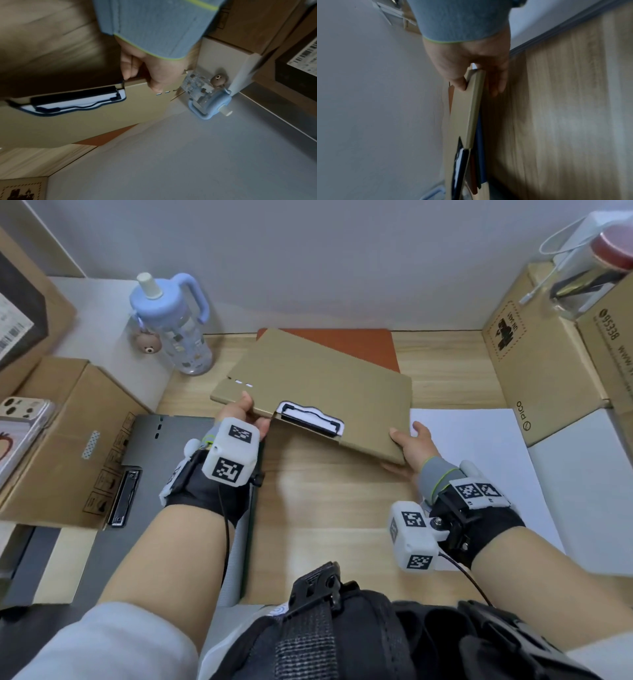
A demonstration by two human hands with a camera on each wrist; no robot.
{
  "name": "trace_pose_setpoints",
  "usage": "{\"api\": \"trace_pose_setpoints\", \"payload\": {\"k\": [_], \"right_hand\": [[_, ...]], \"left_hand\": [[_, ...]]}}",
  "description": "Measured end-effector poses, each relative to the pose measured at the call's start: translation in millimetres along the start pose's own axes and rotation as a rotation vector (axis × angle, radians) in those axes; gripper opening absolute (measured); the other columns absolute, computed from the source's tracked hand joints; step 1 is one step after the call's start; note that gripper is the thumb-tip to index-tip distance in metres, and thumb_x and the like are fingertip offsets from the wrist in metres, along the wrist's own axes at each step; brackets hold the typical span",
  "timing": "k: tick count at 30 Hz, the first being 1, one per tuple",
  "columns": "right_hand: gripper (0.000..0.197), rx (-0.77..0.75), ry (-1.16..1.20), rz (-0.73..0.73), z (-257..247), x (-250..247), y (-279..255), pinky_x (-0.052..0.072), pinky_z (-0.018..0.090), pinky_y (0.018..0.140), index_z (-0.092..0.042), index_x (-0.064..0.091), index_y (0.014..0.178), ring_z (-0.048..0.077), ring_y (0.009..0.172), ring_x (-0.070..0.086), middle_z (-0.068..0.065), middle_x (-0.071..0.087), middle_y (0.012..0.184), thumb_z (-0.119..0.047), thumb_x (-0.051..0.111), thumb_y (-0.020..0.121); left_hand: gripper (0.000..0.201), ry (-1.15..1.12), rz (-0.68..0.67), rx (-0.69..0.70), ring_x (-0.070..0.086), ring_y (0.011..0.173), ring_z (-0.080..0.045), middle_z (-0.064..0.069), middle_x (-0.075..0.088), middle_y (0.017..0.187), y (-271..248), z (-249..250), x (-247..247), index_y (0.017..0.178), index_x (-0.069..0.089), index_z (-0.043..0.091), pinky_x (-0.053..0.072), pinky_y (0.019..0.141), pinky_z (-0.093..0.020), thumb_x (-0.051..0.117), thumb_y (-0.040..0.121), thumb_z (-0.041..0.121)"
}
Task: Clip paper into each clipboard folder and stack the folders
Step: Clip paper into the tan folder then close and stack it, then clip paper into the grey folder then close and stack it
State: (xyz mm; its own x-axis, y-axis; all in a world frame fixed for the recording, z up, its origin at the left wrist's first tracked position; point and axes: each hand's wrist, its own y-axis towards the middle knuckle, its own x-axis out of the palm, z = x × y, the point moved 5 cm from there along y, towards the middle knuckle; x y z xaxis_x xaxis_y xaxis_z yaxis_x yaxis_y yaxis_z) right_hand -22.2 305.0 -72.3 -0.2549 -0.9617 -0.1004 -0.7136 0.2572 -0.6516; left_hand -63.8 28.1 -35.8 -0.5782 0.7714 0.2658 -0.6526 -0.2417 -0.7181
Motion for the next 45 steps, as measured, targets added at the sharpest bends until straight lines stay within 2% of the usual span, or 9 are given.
{"api": "trace_pose_setpoints", "payload": {"k": [4,10,14,20,26,33,36,41,45], "right_hand": [[0.043,0.023,0.223,-0.037,-7,6,5,0.055,0.024,0.043,-0.017,0.031,0.142,0.019,0.055,0.07,0.012,0.05,0.135,-0.019,0.041,0.1],[0.036,0.082,0.498,0.037,-25,3,18,0.057,0.028,0.048,-0.007,0.041,0.134,0.027,0.069,0.062,0.017,0.055,0.117,-0.009,0.043,0.098],[0.008,0.126,0.583,0.069,-34,4,27,0.056,0.027,0.048,-0.004,0.049,0.099,0.025,0.071,0.059,0.015,0.054,0.085,-0.011,0.047,0.097],[0.005,0.138,0.622,0.095,-43,8,40,0.058,0.028,0.058,-0.005,0.048,0.095,0.025,0.075,0.062,0.019,0.052,0.105,-0.009,0.048,0.096],[0.018,0.15,0.619,0.057,-51,11,42,0.055,0.033,0.075,-0.003,0.047,0.115,0.031,0.101,0.064,0.024,0.037,0.143,-0.008,0.045,0.097],[0.045,0.149,0.537,0.022,-50,18,38,0.058,0.03,0.06,-0.009,0.034,0.139,0.022,0.08,0.065,0.023,0.033,0.148,-0.012,0.048,0.096],[0.037,0.156,0.487,0.037,-47,19,36,0.057,0.029,0.057,-0.007,0.041,0.131,0.021,0.077,0.063,0.017,0.046,0.13,-0.012,0.049,0.096],[0.01,0.208,0.392,-0.026,-37,33,18,0.051,0.03,0.066,-0.009,0.048,0.087,0.02,0.073,0.057,0.008,0.051,0.086,-0.011,0.047,0.096],[0.006,0.236,0.3,-0.137,-26,54,5,0.05,0.029,0.067,-0.009,0.05,0.1,0.019,0.075,0.058,0.007,0.057,0.085,-0.012,0.047,0.096]], "left_hand": [[0.022,-0.03,0.02,-0.103,0.064,0.081,-0.016,0.004,0.062,0.092,10,-14,-1,0.079,0.054,0.015,0.05,0.074,-0.023,0.053,0.095,0.03],[0.026,-0.089,-0.069,-0.25,0.055,0.125,-0.022,-0.011,0.065,0.103,21,-23,15,0.08,0.052,0.009,0.049,0.089,-0.034,0.039,0.101,0.02],[0.03,-0.048,-0.092,-0.25,0.06,0.113,-0.026,-0.014,0.058,0.084,26,-20,23,0.072,0.045,0.008,0.056,0.078,-0.033,0.039,0.099,0.018],[0.022,0.085,-0.113,-0.282,0.061,0.095,-0.027,-0.018,0.06,0.091,39,-20,28,0.091,0.047,0.0,0.057,0.05,-0.031,0.037,0.1,0.018],[0.031,0.24,-0.149,-0.253,0.057,0.076,-0.021,-0.014,0.056,0.086,40,-14,39,0.08,0.047,0.001,0.055,0.061,-0.025,0.031,0.1,0.018],[0.029,0.311,-0.204,-0.259,0.063,0.074,-0.021,-0.016,0.058,0.089,37,-9,48,0.084,0.049,-0.001,0.056,0.06,-0.025,0.037,0.097,0.022],[0.026,0.343,-0.196,-0.217,0.06,0.078,-0.022,-0.014,0.057,0.089,34,-10,46,0.085,0.048,0.0,0.05,0.073,-0.029,0.038,0.098,0.02],[0.02,0.485,-0.168,-0.129,0.057,0.071,-0.015,-0.003,0.057,0.089,19,-11,31,0.082,0.05,0.016,0.045,0.058,-0.027,0.038,0.098,0.019],[0.016,0.665,-0.18,-0.072,0.057,0.07,-0.01,0.004,0.059,0.083,11,-18,20,0.098,0.054,0.018,0.039,0.06,-0.023,0.038,0.099,0.021]]}}
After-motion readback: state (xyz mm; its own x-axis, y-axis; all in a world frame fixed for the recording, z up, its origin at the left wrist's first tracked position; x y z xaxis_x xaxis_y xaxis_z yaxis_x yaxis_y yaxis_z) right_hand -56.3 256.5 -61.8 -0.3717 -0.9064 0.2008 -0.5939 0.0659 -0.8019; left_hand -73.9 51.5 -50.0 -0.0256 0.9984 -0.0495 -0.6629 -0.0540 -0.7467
